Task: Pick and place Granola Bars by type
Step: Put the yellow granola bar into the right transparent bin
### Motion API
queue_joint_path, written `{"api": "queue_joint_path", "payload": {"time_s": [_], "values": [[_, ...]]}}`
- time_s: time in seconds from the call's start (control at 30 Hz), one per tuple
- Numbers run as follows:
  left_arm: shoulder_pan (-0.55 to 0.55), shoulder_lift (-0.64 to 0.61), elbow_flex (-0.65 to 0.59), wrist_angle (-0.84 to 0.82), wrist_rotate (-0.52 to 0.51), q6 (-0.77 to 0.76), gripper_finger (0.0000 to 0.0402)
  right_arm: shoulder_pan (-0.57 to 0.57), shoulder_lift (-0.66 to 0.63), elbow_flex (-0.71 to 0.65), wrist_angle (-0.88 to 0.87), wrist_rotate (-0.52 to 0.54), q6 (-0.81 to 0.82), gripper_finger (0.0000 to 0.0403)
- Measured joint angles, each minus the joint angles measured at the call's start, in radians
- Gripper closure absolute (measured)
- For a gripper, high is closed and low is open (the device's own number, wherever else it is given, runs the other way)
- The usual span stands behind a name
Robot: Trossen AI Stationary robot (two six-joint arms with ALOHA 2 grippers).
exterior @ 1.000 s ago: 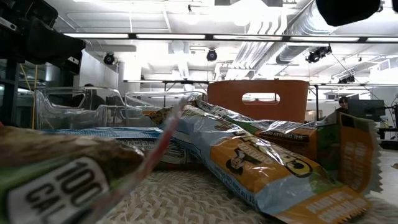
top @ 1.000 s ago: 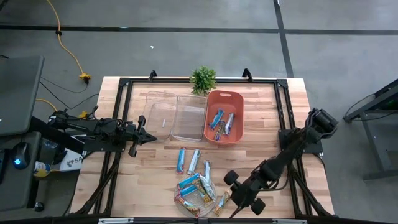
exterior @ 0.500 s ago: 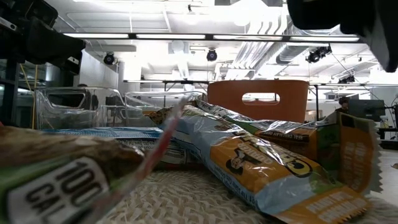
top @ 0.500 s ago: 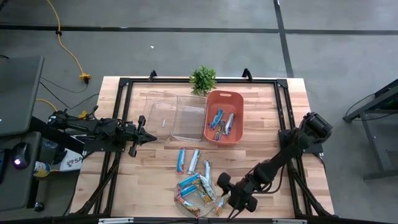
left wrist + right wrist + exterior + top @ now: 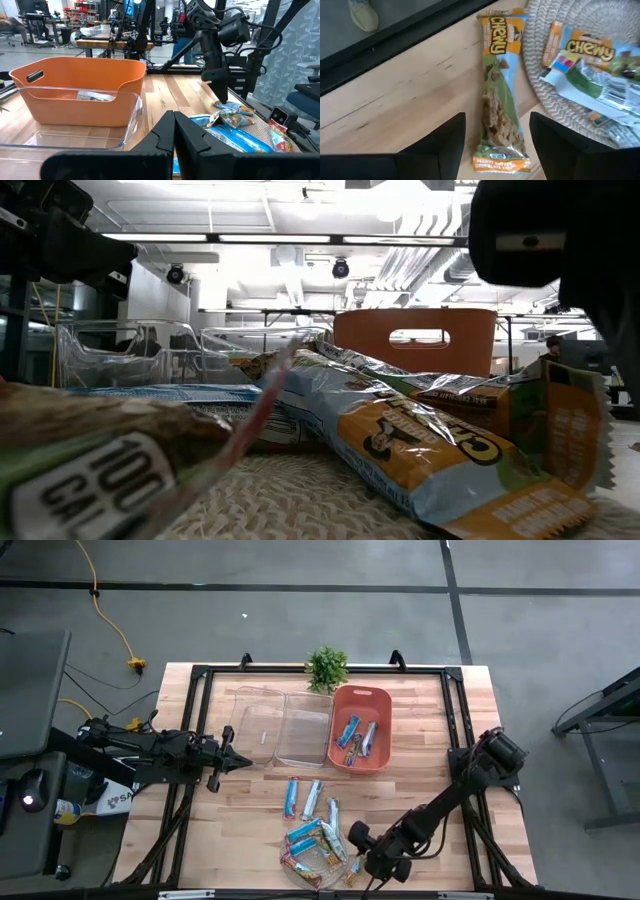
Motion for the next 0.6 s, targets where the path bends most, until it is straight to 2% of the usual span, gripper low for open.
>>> {"api": "queue_joint_path", "payload": {"time_s": [0.3,0.6], "values": [[0.000,0.000,0.000,0.000,0.000,0.000,0.0400,-0.007,0.039,0.000,0.003,0.008,0.076,0.0204],[0.000,0.000,0.000,0.000,0.000,0.000,0.0400,-0.031,0.040,0.001,-0.022,-0.027,0.216,0.0236]]}}
